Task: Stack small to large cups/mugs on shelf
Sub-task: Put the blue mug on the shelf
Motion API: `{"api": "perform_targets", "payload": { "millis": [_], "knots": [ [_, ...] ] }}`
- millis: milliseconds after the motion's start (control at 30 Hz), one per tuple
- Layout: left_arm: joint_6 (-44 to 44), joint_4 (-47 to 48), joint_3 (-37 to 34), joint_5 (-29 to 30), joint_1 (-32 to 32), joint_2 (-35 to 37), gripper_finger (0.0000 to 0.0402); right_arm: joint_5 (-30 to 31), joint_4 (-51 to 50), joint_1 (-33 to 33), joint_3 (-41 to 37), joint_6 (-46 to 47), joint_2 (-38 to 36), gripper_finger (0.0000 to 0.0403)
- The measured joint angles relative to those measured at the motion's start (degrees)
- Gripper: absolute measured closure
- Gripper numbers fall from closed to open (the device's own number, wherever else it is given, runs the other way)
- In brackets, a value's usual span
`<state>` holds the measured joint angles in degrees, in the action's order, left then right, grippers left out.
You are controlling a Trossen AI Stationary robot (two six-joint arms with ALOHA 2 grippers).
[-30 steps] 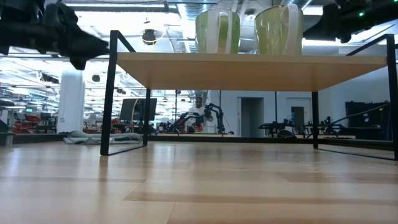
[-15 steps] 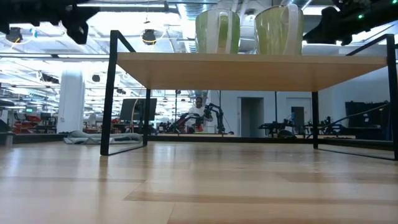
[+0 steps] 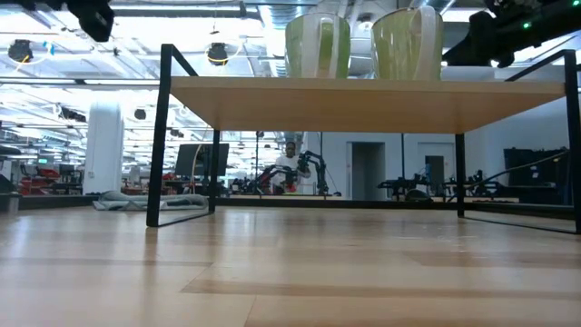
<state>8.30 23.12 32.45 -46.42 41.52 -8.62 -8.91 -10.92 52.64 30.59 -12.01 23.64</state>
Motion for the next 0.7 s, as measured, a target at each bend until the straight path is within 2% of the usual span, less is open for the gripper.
{"api": "perform_targets", "payload": {
  "millis": [200, 400, 533, 700],
  "knots": [
    [-4.58, 17.09, 5.45, 4.92, 0.0, 0.0, 0.0277, 0.06, 0.07, 0.0, 0.0, 1.43, 0.0, 0.0182],
    [-4.25, 23.23, 7.45, 5.03, 0.02, 0.0, 0.0277, 0.17, 0.24, 0.0, 0.08, 2.11, 0.53, 0.0182],
    [-6.97, 27.32, 8.27, 5.92, 0.02, 0.0, 0.028, 0.82, 0.24, 0.0, 0.09, 3.08, 1.9, 0.0182],
    [-9.43, 36.95, 8.72, 13.68, 0.02, -0.02, 0.0299, 4.44, 0.25, 0.0, 0.09, 4.03, 4.41, 0.0182]
  ]
}}
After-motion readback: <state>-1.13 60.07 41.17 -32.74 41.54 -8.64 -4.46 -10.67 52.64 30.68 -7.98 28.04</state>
